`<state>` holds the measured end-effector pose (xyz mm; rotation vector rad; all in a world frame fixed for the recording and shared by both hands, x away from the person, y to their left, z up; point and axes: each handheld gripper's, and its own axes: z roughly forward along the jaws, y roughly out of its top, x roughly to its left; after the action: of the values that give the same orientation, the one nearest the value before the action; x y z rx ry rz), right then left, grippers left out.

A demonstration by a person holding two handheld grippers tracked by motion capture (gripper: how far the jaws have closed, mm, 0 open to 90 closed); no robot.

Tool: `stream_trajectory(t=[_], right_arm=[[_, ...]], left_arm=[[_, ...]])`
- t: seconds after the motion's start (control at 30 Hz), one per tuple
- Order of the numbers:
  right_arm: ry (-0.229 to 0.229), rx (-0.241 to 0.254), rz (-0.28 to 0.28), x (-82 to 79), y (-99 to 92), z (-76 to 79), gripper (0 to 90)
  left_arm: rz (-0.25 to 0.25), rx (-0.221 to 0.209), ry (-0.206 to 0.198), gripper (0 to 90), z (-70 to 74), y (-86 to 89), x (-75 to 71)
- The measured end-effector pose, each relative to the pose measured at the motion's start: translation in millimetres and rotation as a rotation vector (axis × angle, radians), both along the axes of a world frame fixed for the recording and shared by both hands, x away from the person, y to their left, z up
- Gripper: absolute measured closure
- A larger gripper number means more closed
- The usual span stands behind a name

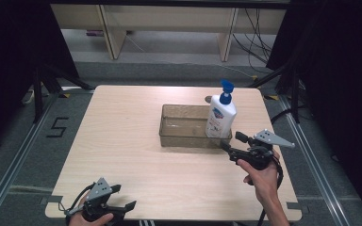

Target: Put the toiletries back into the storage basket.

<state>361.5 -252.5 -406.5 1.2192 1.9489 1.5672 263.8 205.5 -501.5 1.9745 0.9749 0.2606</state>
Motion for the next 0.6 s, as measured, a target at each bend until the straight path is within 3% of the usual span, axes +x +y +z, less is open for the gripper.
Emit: stream_trajectory(t=[0.07, 0.1, 0.13, 0.2, 0.23, 0.27, 0.33, 0.37, 0.4, 0.43, 0.5, 0.53, 0.6], right_arm=[[0.010, 0.002, 0.001, -1.6, -0.2, -1.7, 23.7], [-0.022, -0.025, -0.005, -0.2, -1.5, -3.5, 23.6], [0.019, 0.014, -0.011, -2.7, 1.6, -4.0, 23.6], [-0.013, -0.011, 0.003, -2.0, -0.5, -6.3, 23.5], [0.012, -0.004, 0.009, -3.1, -0.3, -6.8, 23.4], [0.003, 0.011, 0.006, -3.5, 1.4, -8.7, 23.3], [0.007, -0.024, 0.008, -5.0, 0.4, -9.8, 23.3], [0.005, 0.008, 0.019, -5.1, 2.8, -12.3, 23.2], [0.039, 0.011, 0.004, -8.1, 4.5, -12.5, 23.1], [0.006, -0.028, 0.011, -6.9, 2.5, -14.1, 23.0], [0.056, 0.010, 0.010, -11.3, 6.0, -14.8, 23.0], [0.023, -0.001, 0.026, -9.9, 5.0, -16.7, 23.1], [0.029, -0.004, 0.023, -11.5, 6.0, -18.8, 23.1]], left_arm=[[0.001, -0.002, 0.002, 15.9, -0.2, -0.2, -0.1], [0.000, -0.002, 0.001, 15.8, -0.1, -0.2, 0.0], [0.000, -0.002, 0.001, 15.8, -0.1, -0.1, 0.0], [0.003, -0.002, 0.004, 15.8, -0.1, -0.1, 0.0], [0.006, -0.002, 0.005, 15.8, -0.2, -0.2, -0.1], [0.003, -0.003, 0.003, 15.8, -0.3, -0.2, 0.0], [0.000, -0.001, 0.000, 15.8, 0.1, 0.0, -0.1], [0.000, -0.001, 0.000, 15.9, 0.1, 0.0, -0.1], [-0.001, -0.001, 0.000, 15.8, 0.1, -0.1, 0.0], [-0.001, -0.001, 0.001, 15.8, 0.0, -0.2, -0.1], [-0.001, -0.003, 0.001, 15.8, 0.0, -0.2, -0.1], [-0.001, -0.003, 0.001, 15.8, 0.0, -0.2, -0.1], [-0.002, -0.002, 0.000, 15.8, 0.1, 0.0, 0.0]])
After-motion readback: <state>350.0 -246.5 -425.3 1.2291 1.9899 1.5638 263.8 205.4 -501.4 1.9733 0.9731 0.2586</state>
